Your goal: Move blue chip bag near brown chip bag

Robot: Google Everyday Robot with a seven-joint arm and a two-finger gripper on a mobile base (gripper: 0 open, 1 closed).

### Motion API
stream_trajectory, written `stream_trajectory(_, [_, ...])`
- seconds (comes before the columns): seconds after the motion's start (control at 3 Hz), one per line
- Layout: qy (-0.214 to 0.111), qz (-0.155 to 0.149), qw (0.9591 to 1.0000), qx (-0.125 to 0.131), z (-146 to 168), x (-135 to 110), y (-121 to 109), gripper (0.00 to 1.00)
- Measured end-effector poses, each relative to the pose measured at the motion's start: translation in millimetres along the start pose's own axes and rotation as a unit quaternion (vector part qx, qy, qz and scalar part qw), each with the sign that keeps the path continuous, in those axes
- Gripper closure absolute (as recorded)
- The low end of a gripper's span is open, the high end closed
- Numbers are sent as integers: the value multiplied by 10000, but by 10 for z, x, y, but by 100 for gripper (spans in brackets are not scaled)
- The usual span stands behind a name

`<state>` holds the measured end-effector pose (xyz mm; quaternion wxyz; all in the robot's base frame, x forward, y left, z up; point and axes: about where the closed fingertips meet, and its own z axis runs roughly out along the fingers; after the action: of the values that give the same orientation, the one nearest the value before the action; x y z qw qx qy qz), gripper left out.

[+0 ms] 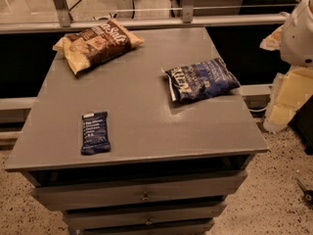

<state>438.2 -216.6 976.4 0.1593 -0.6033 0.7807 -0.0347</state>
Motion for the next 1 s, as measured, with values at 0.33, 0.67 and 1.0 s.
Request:
stream_trajectory(0.33, [0, 0, 10000, 1, 0, 0, 0, 0])
stream_trajectory(0.67, [-171, -88, 9998, 113, 122, -51, -123, 0])
stream_trajectory(1.0, [-529, -130, 9982, 239, 488, -139, -376, 0])
